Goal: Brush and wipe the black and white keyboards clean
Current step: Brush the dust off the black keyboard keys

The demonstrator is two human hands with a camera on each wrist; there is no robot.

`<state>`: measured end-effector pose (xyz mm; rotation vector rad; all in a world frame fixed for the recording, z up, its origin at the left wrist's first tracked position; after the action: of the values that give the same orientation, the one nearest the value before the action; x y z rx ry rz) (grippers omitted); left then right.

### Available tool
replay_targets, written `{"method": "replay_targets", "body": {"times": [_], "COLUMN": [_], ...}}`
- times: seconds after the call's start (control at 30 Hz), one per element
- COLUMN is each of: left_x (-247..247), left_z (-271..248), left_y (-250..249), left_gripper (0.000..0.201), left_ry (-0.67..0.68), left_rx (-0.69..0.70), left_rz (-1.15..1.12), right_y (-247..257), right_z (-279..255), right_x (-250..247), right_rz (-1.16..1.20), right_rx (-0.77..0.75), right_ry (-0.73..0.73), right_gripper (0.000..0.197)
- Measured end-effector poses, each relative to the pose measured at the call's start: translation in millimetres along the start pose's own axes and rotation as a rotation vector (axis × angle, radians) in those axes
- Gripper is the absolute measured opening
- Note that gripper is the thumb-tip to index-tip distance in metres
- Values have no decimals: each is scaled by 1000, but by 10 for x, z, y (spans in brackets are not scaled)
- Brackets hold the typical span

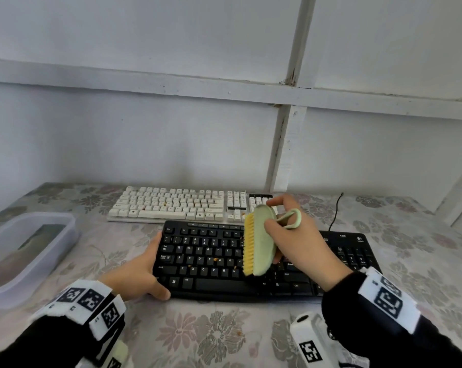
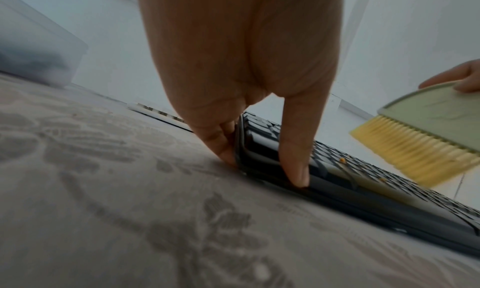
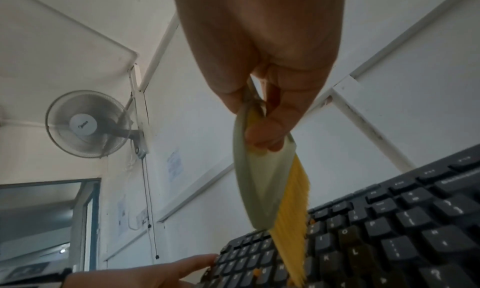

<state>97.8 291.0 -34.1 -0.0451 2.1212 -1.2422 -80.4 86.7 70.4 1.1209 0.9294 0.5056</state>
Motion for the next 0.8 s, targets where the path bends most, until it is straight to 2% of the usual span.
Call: {"method": "replay_targets", "body": {"times": [0.3,0.57,0.7,0.8], "left_x": [-13,-2,15,15], "left_z": [17,15,0,17], "left_y": [31,8,-41,-15], "left_gripper": [129,126,116,120], "left_ry": [-9,-16,-33,-34], "left_rx": [-11,0,12,-2], "left_rz": [6,-2,-4,-12], "right_y": [-99,-73,-159,-159], "right_z": [-112,12,-41,-135], "right_x": [139,-21,74,89], "right_rz": [-19,28,22,-28], "right_rx": [113,61,86,110], "right_ry": [166,31,140,264], "right_gripper": [9,14,15,15]}}
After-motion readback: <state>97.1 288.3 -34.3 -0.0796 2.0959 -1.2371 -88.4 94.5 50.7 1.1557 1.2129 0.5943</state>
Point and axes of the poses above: each hand's wrist, its own z-axis towards the middle knuckle, its own x-axis out of the palm, y = z × x, the point moved 3 cm from there along z, towards the middle knuckle, and after that the axes turned 4 degrees about z, right-handed, at the moved point
